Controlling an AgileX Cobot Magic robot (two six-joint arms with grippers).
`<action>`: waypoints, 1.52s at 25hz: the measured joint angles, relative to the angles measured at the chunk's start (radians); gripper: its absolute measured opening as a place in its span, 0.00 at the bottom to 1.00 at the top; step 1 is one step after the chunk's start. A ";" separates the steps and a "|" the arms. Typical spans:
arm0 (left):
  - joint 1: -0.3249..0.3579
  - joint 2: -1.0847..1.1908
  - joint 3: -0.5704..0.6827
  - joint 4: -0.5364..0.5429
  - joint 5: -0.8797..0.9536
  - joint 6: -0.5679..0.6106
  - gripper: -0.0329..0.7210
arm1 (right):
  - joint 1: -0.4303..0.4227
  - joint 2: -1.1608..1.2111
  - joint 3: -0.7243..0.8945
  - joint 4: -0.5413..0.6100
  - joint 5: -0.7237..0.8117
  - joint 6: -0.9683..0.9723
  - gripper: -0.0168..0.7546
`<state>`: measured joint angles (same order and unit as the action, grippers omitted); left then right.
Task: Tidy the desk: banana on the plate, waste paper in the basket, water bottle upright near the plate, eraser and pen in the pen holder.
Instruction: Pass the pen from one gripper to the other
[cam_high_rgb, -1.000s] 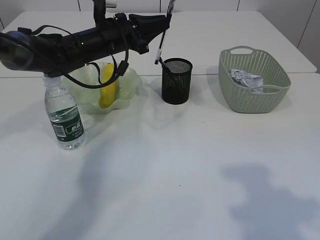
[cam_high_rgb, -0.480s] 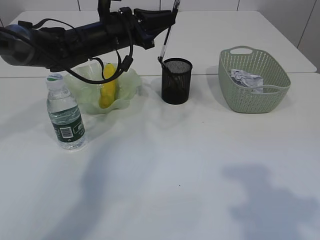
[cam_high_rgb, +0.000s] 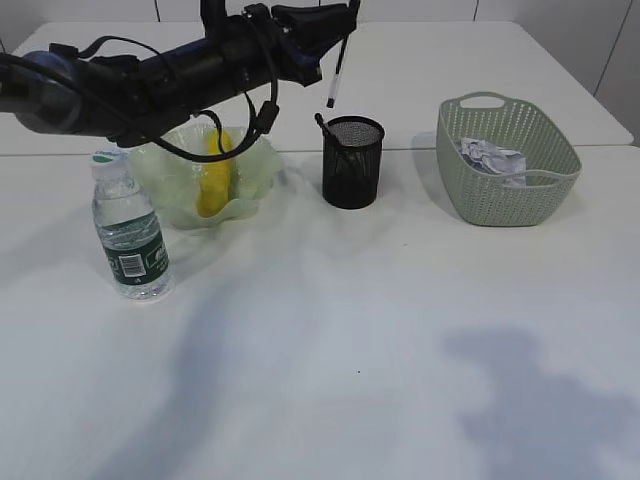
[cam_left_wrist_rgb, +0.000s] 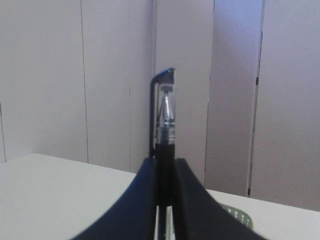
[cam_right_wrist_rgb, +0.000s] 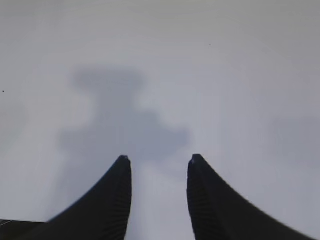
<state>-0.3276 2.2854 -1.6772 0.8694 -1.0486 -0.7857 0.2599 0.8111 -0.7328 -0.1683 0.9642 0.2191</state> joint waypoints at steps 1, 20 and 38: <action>-0.007 0.000 0.000 -0.026 0.003 0.019 0.08 | 0.000 0.000 0.000 0.000 0.000 0.000 0.39; -0.042 0.075 -0.070 -0.160 0.099 0.124 0.08 | 0.000 0.000 0.000 -0.009 0.000 -0.025 0.39; -0.057 -0.001 -0.066 -0.039 0.143 0.053 0.08 | 0.000 0.002 0.000 0.082 -0.181 -0.078 0.39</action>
<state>-0.3841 2.2840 -1.7436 0.8299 -0.9060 -0.7326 0.2599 0.8134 -0.7328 -0.0860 0.7834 0.1407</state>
